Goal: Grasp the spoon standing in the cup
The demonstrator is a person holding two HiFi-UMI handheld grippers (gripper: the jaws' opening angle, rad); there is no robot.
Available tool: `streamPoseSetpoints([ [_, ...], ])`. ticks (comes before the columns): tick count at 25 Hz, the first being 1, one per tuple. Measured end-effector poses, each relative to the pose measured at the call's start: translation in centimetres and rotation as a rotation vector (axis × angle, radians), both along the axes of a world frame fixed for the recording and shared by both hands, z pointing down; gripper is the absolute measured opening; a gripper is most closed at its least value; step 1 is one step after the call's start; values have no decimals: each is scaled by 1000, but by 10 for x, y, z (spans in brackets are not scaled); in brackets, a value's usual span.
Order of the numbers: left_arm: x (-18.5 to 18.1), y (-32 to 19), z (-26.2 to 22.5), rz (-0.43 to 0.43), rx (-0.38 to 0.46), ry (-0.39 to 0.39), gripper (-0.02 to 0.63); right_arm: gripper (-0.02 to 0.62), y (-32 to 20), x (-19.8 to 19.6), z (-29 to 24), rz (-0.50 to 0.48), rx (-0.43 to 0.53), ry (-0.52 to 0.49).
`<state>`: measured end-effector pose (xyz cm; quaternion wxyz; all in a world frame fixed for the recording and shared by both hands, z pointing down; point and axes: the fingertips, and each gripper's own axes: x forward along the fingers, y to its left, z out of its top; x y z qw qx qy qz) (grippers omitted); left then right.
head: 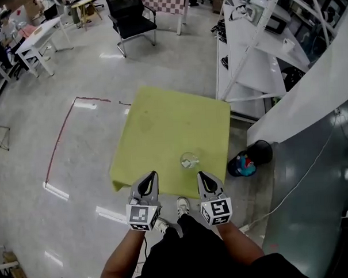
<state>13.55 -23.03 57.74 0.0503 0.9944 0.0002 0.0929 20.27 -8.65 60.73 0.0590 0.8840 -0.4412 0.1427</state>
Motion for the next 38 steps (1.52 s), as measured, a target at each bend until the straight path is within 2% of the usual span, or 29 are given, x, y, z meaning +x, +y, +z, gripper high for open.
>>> streamPoseSetpoints([
  [3, 16, 11, 18, 16, 6, -35, 6, -3, 8, 17, 27, 34, -13, -55],
  [10, 43, 27, 37, 26, 58, -54, 6, 3, 10, 41, 80, 79, 2, -173],
  [13, 48, 35, 43, 33, 56, -86, 6, 96, 13, 55, 100, 103, 31, -244],
  [15, 51, 36, 45, 30, 57, -107, 6, 116, 17, 68, 115, 119, 36, -287],
  [21, 57, 32, 65, 18, 63, -143, 6, 89, 8, 92, 143, 88, 33, -344],
  [29, 56, 46, 84, 56, 41, -189, 6, 66, 6, 94, 161, 142, 109, -444],
  [38, 52, 52, 90, 74, 41, -199, 6, 12, 5, 93, 156, 182, 99, -380],
])
